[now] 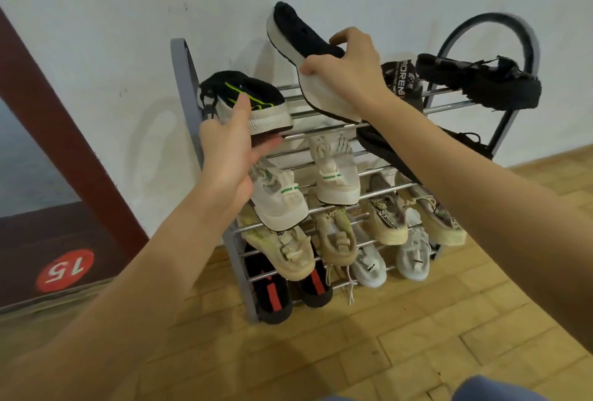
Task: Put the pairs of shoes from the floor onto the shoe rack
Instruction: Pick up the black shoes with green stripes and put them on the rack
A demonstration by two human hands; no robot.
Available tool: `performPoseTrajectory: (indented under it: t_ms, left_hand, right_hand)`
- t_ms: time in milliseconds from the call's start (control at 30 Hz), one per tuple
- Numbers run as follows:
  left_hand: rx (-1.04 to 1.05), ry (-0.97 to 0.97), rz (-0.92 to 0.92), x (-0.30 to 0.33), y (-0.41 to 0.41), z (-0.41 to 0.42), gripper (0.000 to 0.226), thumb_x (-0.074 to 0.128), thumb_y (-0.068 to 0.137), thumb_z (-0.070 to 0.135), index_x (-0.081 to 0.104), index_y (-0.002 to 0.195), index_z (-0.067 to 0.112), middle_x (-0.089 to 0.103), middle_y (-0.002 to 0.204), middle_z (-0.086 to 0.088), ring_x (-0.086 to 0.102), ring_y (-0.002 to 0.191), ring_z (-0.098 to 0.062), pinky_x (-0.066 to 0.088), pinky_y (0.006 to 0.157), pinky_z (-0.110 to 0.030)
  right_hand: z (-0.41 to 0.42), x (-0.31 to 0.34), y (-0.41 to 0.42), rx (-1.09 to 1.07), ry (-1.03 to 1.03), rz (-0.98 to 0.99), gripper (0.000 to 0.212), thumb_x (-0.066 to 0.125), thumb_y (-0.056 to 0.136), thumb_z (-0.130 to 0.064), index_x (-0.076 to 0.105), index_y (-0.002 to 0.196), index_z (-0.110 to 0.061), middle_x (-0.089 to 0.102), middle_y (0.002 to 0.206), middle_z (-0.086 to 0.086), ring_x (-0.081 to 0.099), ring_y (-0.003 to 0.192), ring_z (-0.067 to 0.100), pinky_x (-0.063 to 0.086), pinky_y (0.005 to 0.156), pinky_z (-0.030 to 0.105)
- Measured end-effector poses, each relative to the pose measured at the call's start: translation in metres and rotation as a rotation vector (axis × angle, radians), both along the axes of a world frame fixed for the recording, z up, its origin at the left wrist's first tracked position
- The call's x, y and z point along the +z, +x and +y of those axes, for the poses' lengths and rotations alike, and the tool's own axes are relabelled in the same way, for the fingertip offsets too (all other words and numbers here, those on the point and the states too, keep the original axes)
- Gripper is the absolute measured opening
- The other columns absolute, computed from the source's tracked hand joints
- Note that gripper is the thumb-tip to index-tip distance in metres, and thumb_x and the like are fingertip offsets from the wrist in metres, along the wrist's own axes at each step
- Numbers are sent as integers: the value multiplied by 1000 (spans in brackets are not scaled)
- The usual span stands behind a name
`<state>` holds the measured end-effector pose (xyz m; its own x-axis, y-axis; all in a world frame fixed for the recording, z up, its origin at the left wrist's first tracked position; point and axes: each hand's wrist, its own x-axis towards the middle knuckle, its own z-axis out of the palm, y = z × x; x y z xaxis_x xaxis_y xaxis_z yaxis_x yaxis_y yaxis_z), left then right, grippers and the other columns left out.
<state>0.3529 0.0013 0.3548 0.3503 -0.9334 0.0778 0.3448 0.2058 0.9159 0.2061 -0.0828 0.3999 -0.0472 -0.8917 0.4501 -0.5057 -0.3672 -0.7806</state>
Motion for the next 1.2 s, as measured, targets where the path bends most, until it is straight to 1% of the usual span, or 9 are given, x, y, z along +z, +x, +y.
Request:
performPoseTrajectory:
  t_ms: [100,267,533,633,767,933,1033,1100,1200]
  left_hand:
    - [-19,32,-10,2,6,1,35,58,94,23,57,122,1,69,111,-15,70,99,-26,60,79,-37]
    - [-61,28,-333,-5,15,5,31,69,87,14,61,116,8,72,107,-9,72,94,-20,61,76,-34]
    - [38,-37,-502,-25,12,6,31,61,92,21,53,121,12,69,109,-7,74,80,-15,61,71,-33]
    - [84,-71,-564,-32,11,5,42,61,91,30,49,130,17,61,123,-10,74,80,-12,61,70,-32]
    - [82,-96,-578,-36,10,3,44,60,92,29,46,133,17,59,126,-12,74,77,-14,61,71,-33]
    - [112,-116,-587,-38,6,1,42,59,93,28,46,131,17,61,123,-8,73,82,-15,61,71,-33]
    - [225,-158,-657,-44,2,4,58,59,87,44,42,138,23,55,133,-3,67,105,-20,58,85,-41]
    - [288,-175,-695,-51,-5,9,68,56,85,45,32,145,24,41,145,0,60,117,-24,53,94,-44]
    - [378,-232,-697,-61,-20,24,62,57,89,25,30,143,12,30,142,-4,66,98,-11,58,77,-31]
  right_hand:
    - [-7,-4,11,-10,27,62,52,71,76,-33,50,118,-11,42,90,-11,48,85,10,45,79,30]
    - [-18,-13,29,4,127,309,58,64,81,-49,49,121,-10,53,124,10,55,109,27,47,88,39]
    - [-3,-36,11,105,-67,141,36,67,84,-35,68,109,-10,63,92,-4,56,81,2,37,59,5]
    - [-4,-41,18,51,-137,87,26,65,80,-28,71,85,-3,54,63,-1,43,54,1,31,48,10]
    - [-6,-38,26,24,-205,117,34,61,74,-30,68,80,3,59,64,16,42,58,7,30,50,20]
    - [-6,-43,15,82,-181,108,37,56,78,-30,68,89,2,54,65,7,42,59,9,30,51,18]
    - [1,-48,8,182,-179,195,39,48,91,-34,66,112,-6,70,99,10,62,89,15,49,81,27]
    - [8,-51,-1,145,-246,287,47,41,98,-37,55,133,-9,57,134,12,50,127,21,38,108,39]
    - [18,-55,-24,72,-471,361,47,43,98,-34,53,135,-7,45,143,16,41,135,27,34,111,43]
